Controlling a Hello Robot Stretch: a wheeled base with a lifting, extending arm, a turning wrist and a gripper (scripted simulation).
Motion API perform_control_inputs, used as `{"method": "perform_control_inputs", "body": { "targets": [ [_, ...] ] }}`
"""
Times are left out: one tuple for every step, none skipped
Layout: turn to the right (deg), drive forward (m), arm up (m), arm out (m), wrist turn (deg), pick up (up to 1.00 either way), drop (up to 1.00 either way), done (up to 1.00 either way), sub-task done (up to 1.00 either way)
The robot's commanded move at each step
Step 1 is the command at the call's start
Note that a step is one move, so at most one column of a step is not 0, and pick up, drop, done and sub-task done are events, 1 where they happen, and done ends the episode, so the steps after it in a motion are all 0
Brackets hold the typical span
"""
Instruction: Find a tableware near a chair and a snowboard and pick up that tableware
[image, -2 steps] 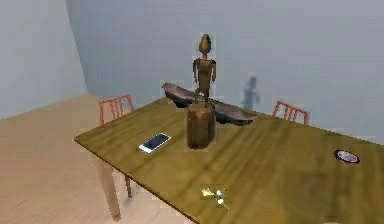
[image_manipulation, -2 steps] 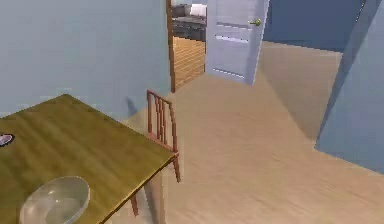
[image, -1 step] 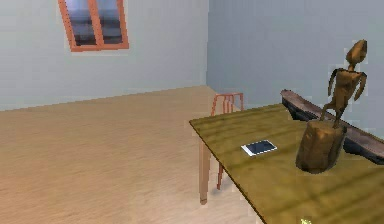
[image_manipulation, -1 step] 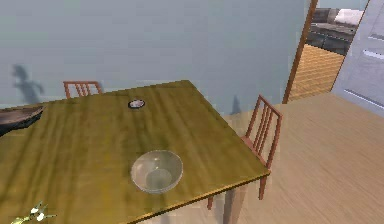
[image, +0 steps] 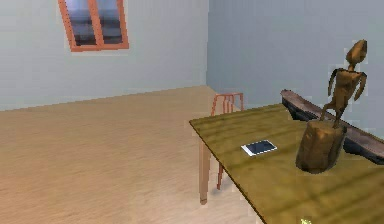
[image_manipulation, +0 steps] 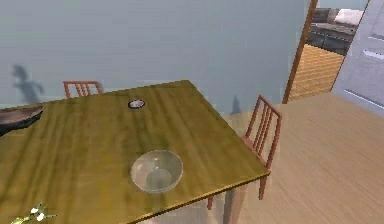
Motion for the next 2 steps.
{"method": "perform_control_inputs", "body": {
  "targets": [
    [0.0,0.0,0.38,0.0,0.0,0.0,0.0,0.0,0.0],
    [0.0,0.0,0.0,0.16,0.0,0.0,0.0,0.0,0.0]
  ]
}}
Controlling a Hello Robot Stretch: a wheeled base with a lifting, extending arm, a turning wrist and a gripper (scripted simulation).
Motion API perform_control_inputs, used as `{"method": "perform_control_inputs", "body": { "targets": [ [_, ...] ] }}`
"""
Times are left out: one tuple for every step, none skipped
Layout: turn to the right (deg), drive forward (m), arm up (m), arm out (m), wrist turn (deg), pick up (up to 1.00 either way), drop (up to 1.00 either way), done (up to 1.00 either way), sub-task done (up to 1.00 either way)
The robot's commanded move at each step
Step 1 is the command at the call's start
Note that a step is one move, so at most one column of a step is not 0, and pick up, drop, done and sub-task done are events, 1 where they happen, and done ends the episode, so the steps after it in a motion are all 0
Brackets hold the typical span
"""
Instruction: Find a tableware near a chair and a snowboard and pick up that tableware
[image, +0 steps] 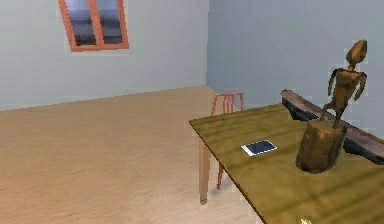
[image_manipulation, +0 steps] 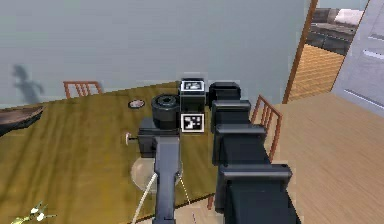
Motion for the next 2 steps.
{"method": "perform_control_inputs", "body": {
  "targets": [
    [0.0,0.0,0.0,0.0,45.0,0.0,0.0,0.0,0.0],
    [0.0,0.0,0.0,0.0,45.0,0.0,0.0,0.0,0.0]
  ]
}}
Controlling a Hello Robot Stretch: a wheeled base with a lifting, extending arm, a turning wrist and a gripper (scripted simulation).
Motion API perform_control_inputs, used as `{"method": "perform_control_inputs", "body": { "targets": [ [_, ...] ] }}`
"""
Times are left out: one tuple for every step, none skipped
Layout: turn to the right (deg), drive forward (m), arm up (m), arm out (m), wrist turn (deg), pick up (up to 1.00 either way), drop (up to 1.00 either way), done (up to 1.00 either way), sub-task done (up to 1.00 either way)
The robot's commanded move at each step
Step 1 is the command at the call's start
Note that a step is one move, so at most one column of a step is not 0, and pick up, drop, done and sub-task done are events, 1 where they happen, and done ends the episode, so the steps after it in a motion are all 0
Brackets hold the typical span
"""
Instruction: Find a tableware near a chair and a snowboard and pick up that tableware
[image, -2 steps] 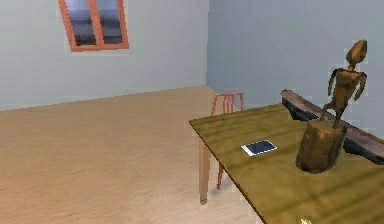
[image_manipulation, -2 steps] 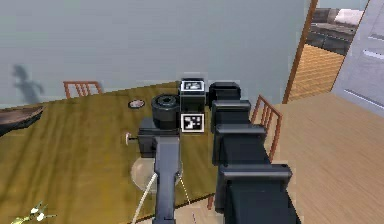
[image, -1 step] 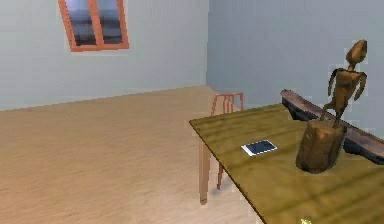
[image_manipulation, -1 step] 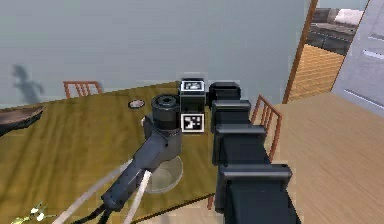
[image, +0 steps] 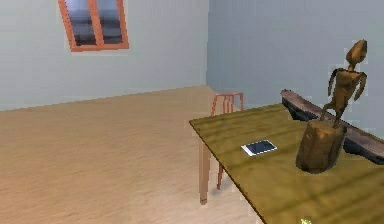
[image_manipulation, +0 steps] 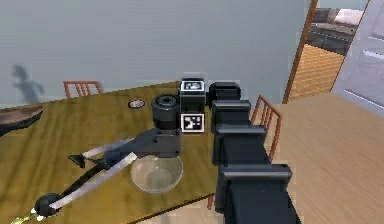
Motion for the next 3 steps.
{"method": "perform_control_inputs", "body": {
  "targets": [
    [0.0,0.0,0.0,0.0,45.0,0.0,0.0,0.0,0.0],
    [0.0,0.0,0.0,0.0,15.0,0.0,0.0,0.0,0.0],
    [0.0,0.0,-0.24,0.0,0.0,0.0,0.0,0.0,0.0]
  ]
}}
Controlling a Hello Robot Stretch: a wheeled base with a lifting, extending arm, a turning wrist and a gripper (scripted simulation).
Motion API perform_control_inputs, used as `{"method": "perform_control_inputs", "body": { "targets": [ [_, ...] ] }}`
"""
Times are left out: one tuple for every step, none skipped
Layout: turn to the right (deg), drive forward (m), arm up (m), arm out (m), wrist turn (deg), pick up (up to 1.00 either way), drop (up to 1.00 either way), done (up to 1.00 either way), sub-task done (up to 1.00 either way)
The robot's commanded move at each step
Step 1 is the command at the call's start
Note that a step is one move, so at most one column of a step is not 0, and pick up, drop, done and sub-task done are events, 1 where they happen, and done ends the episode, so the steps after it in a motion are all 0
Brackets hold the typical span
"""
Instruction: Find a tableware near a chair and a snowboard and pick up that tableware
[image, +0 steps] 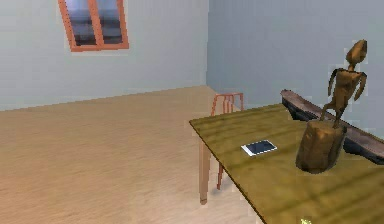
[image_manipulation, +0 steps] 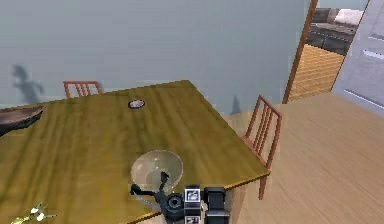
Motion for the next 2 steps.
{"method": "perform_control_inputs", "body": {
  "targets": [
    [0.0,0.0,0.0,0.0,0.0,1.0,0.0,0.0,0.0],
    [0.0,0.0,0.1,0.0,0.0,0.0,0.0,0.0,0.0]
  ]
}}
